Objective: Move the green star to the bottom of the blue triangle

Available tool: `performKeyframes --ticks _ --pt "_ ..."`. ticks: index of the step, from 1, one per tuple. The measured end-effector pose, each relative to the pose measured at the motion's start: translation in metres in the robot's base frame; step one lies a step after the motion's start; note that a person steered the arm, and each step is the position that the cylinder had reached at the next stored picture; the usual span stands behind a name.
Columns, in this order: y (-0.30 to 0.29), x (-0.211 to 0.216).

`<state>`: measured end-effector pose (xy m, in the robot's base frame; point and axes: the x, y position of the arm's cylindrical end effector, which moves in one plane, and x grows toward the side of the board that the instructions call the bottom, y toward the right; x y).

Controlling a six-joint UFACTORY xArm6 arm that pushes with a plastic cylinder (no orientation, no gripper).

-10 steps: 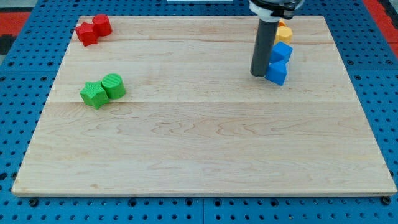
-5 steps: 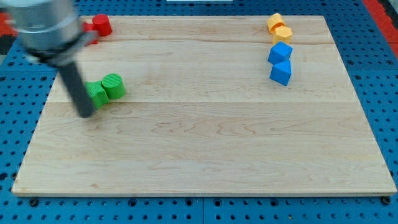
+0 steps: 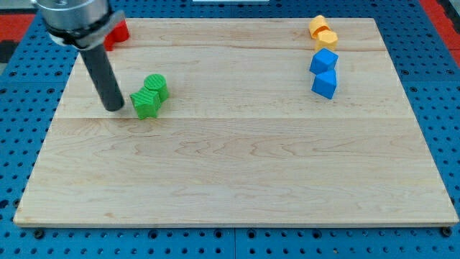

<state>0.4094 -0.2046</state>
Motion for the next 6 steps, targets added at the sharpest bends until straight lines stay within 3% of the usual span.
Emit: performKeyframes --ticks 1,3,4,6 --pt "0.037 -0.005" --pt "0.151 0.035" --pt "0.107 0.046" --pt "0.203 0.056"
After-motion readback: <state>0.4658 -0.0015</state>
